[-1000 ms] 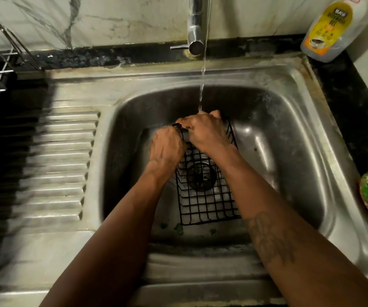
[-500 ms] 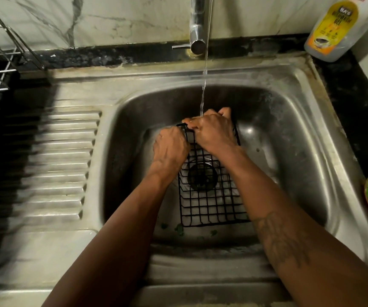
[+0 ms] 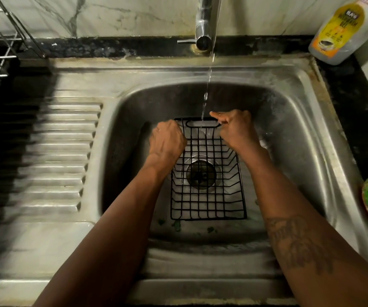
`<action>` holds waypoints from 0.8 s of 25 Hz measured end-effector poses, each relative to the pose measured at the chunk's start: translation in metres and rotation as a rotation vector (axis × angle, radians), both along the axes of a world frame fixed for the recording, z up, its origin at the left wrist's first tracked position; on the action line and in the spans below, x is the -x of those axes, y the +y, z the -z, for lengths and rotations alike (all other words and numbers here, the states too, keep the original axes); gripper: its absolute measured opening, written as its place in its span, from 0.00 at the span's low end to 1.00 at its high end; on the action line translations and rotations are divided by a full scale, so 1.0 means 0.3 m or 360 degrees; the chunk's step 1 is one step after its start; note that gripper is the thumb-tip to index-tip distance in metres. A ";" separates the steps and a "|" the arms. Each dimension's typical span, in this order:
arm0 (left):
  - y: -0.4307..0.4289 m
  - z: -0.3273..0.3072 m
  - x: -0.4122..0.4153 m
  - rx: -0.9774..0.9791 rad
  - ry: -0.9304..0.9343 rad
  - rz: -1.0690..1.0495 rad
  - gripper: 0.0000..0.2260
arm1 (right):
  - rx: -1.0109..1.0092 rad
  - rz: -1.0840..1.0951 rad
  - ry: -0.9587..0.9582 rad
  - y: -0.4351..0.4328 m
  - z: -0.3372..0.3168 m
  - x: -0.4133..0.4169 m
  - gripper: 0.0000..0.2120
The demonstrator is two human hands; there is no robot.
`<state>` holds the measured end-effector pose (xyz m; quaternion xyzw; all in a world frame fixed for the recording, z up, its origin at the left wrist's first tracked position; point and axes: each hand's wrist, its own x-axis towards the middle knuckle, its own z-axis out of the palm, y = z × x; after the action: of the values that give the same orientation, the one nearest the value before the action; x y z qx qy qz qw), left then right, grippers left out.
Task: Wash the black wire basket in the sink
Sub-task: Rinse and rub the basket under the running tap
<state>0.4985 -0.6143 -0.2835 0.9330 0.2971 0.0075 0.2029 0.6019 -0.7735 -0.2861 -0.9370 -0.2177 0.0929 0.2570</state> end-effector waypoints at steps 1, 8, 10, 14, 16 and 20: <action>0.004 -0.001 0.002 -0.0007 -0.0003 -0.0006 0.10 | -0.0004 -0.0007 0.0010 0.005 0.000 0.003 0.28; 0.011 0.013 0.003 0.0031 -0.0074 -0.0118 0.06 | -0.0256 -0.0253 -0.0661 0.068 -0.011 0.087 0.20; 0.011 0.015 0.005 0.0044 -0.0066 -0.0120 0.07 | -0.0110 -0.0288 -0.0510 0.098 -0.009 0.106 0.18; 0.005 0.017 -0.001 0.0072 -0.0032 -0.0115 0.05 | 0.0565 -0.0337 -0.0304 0.147 0.081 0.151 0.33; 0.007 0.020 -0.006 0.0028 -0.0015 -0.0070 0.06 | 0.0839 -0.0317 -0.0257 0.184 0.101 0.183 0.37; -0.006 0.002 -0.011 0.0081 0.0003 -0.0027 0.09 | 0.0330 -0.0156 0.0293 0.231 0.074 0.128 0.28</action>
<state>0.5018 -0.6160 -0.2840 0.9250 0.3054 0.0007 0.2261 0.5636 -0.7043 -0.3085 -0.9343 -0.2281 0.2128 0.1727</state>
